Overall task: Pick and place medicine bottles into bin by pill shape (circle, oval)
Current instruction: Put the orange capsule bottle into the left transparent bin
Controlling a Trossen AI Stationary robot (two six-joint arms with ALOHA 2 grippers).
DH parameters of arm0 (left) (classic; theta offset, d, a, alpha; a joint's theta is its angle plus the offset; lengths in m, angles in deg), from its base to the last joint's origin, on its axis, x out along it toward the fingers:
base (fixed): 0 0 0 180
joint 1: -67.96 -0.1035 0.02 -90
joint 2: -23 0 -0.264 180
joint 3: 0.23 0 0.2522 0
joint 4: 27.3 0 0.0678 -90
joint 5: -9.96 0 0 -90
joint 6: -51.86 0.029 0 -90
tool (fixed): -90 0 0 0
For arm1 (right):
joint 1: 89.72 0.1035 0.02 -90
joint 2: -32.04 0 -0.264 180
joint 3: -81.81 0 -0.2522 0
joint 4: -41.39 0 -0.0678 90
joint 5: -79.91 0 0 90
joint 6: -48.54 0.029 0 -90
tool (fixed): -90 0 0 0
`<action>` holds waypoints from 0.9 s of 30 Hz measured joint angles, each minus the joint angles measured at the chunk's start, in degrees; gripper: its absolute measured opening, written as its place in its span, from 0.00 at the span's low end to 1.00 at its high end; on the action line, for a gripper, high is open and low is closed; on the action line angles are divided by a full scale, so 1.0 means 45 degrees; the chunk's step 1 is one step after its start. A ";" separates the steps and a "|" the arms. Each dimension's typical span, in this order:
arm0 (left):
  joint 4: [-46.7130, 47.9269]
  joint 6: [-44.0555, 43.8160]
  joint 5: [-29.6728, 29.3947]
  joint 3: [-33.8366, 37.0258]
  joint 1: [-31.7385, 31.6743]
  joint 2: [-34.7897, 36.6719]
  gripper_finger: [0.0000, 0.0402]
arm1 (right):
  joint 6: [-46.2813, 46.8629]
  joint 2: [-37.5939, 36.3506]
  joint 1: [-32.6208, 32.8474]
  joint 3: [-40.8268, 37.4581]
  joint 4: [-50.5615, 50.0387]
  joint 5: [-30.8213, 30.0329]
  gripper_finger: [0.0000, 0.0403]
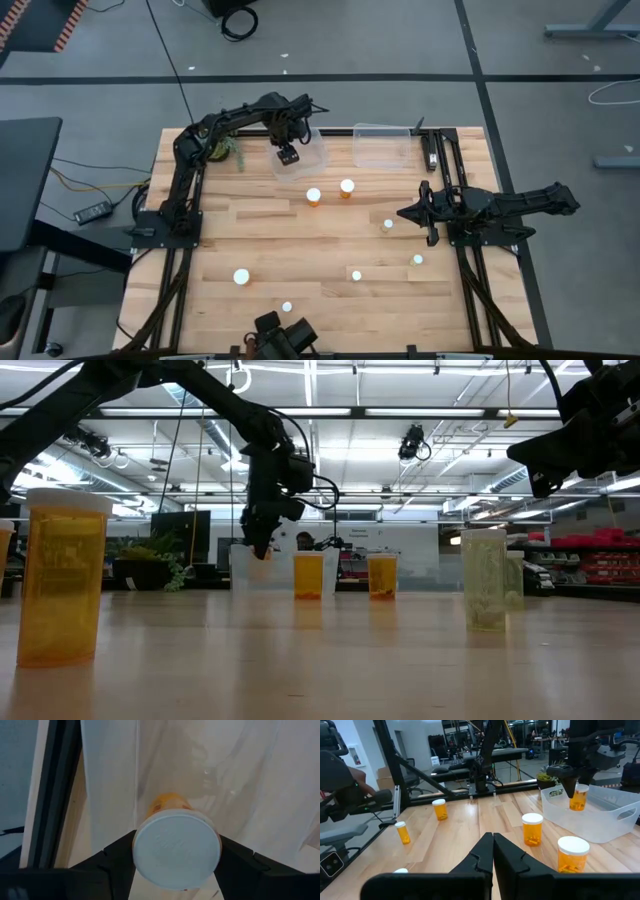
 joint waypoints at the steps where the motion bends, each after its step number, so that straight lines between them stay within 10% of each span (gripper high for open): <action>1: 0.0000 -0.0009 0.0000 0.0000 0.0000 0.0000 0.60 | 0.0000 0.0002 0.0000 0.0000 0.0000 0.0000 0.05; 27: -0.0758 0.0319 -0.0015 0.0967 0.0121 -0.0018 0.68 | 0.0001 0.0002 0.0000 0.0000 -0.0001 0.0000 0.05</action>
